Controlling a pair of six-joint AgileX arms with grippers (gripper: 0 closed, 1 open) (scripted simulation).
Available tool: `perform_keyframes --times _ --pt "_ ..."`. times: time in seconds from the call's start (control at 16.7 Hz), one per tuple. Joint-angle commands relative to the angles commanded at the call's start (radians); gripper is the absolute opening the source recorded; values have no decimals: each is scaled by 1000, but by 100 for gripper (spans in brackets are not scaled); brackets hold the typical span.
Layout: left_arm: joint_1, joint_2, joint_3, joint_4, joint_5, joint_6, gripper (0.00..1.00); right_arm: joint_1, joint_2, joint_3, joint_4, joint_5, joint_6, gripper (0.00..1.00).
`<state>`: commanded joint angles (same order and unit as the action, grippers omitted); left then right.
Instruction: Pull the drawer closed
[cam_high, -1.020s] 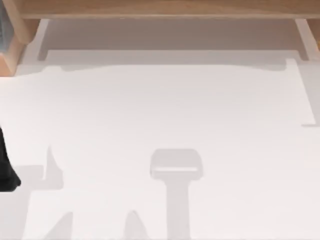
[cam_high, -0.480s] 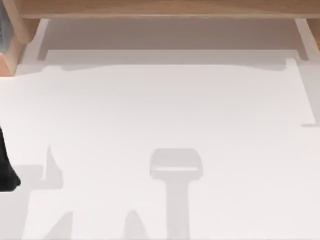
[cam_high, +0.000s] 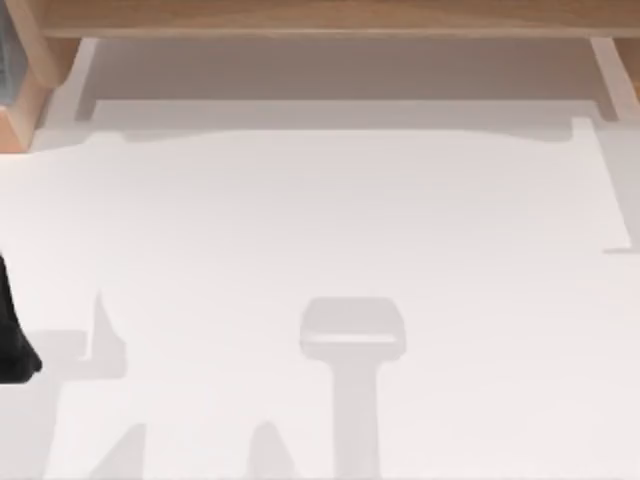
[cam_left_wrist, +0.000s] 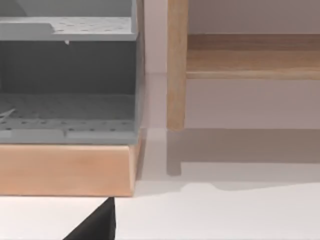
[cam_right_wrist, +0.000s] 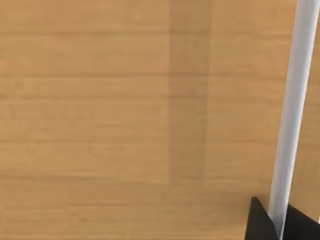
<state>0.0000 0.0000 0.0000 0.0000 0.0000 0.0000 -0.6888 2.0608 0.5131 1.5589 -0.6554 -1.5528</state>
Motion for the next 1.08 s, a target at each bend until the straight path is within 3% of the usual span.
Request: perform_keyframes --times 0.66,1.08 --pt "0 0 0 0 0 0 100 114 83 217 -141 117 0 0" --pt "0 0 0 0 0 0 100 124 99 254 -165 133 2 0"
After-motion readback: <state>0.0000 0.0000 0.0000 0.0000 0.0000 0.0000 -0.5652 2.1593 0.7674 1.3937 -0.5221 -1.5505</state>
